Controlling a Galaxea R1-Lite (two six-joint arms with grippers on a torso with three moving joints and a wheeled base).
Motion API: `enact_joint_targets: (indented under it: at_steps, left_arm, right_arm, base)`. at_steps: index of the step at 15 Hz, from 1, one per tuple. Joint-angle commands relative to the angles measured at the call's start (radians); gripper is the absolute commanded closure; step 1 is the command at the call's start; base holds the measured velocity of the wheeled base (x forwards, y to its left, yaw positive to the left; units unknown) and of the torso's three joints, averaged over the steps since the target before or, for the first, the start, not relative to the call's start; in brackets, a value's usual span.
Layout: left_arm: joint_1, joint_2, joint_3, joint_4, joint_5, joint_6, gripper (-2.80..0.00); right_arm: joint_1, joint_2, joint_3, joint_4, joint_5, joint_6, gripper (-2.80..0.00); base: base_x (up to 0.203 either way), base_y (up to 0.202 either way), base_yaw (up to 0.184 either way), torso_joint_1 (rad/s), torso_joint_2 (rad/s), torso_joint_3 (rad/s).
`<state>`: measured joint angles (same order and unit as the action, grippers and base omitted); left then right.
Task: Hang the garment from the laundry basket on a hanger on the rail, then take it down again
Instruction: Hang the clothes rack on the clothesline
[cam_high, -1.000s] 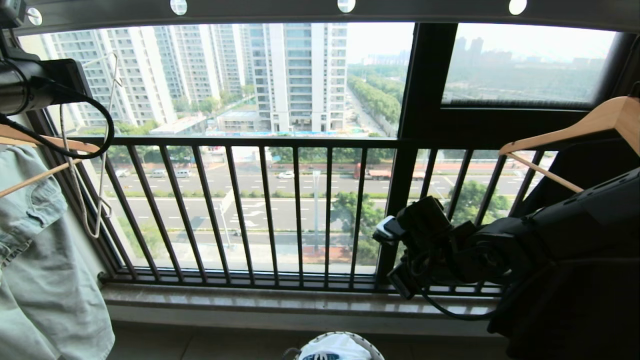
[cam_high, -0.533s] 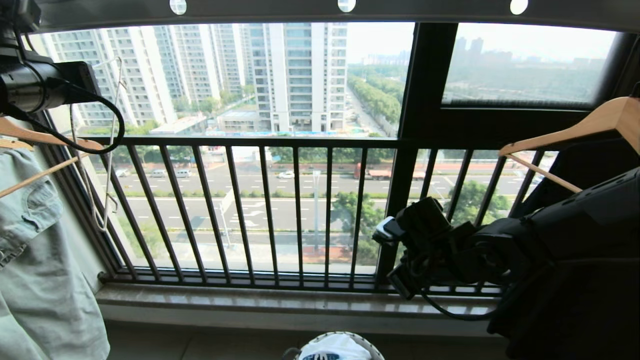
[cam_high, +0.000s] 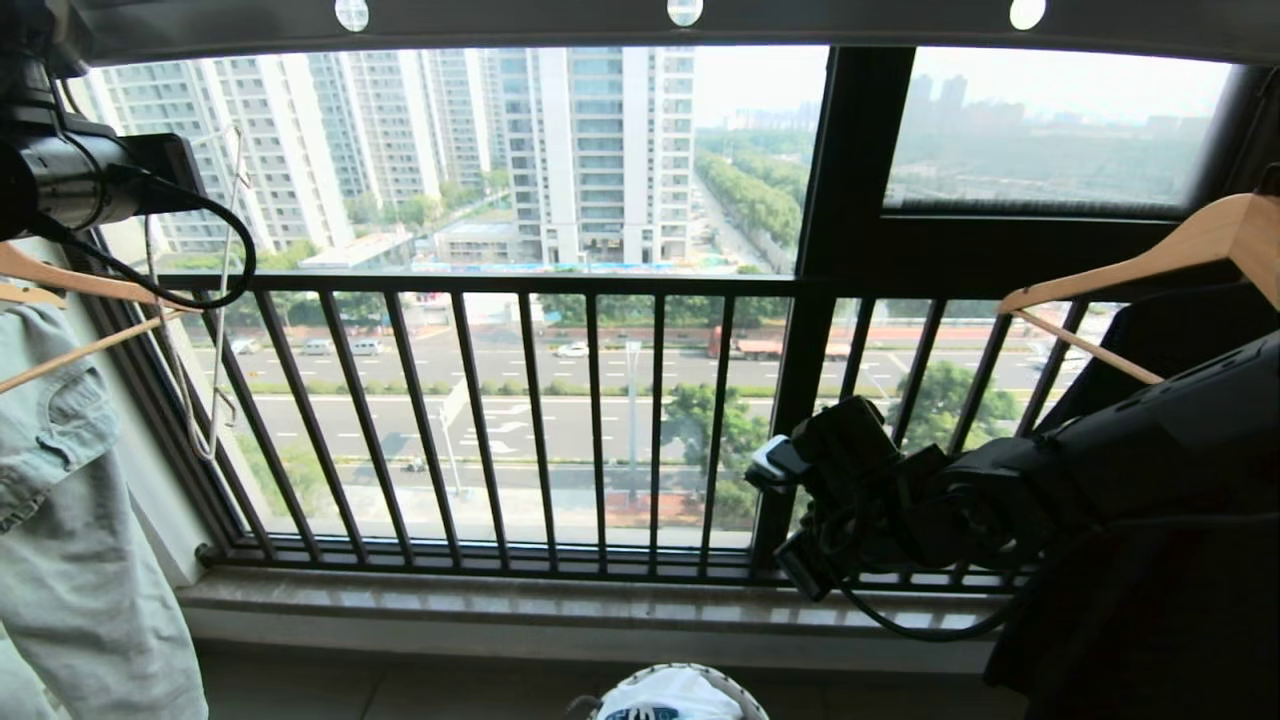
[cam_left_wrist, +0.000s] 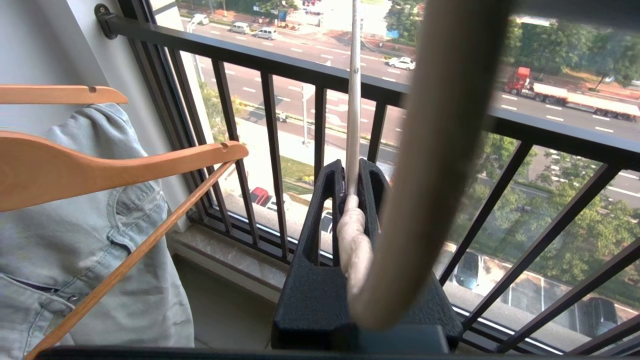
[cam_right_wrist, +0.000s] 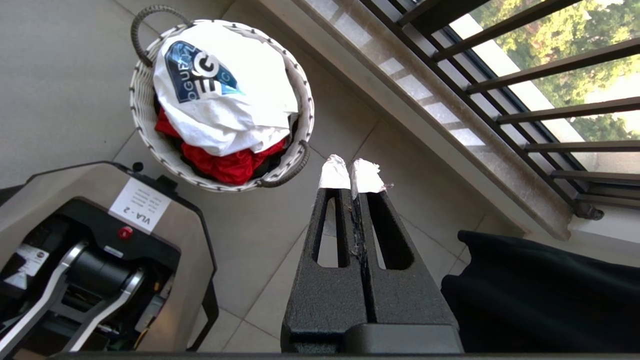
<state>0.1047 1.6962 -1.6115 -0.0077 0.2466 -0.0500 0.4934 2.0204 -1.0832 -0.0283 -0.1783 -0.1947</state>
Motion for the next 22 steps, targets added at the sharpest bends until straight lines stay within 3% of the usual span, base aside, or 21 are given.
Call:
enact_joint_targets:
  at_steps: [1,11,12,18,22]
  left_arm:
    - [0.001,0.005,0.004,0.002,0.0,-0.001,0.0]
    - [0.001,-0.007,0.027,0.0,0.002,-0.001,0.0]
    - [0.001,-0.009,0.025,0.0,0.002,-0.001,-2.8]
    - [-0.004,-0.046,0.026,0.011,0.002,0.002,-2.8]
    - [-0.042,-0.177,0.035,0.187,0.003,0.002,-2.8]
  right_arm:
    - [0.001,0.001,0.0,-0.001,-0.001,-0.002,0.0]
    - [-0.001,-0.003,0.0,-0.001,-0.001,-0.002,0.0]
    - [-0.001,-0.005,0.0,-0.001,-0.001,-0.002,0.0]
    - [-0.001,-0.022,0.002,0.001,-0.001,-0.002,0.0]
    - [-0.001,-0.04,0.006,0.001,-0.001,-0.002,0.0]
  base:
    - [0.0,0.0,0.0,0.0,0.0,0.0]
    - [0.0,0.0,0.0,0.0,0.0,0.0]
    - [0.0,0.0,0.0,0.0,0.0,0.0]
    - [0.0,0.0,0.0,0.0,0.0,0.0]
    - [0.0,0.0,0.0,0.0,0.0,0.0]
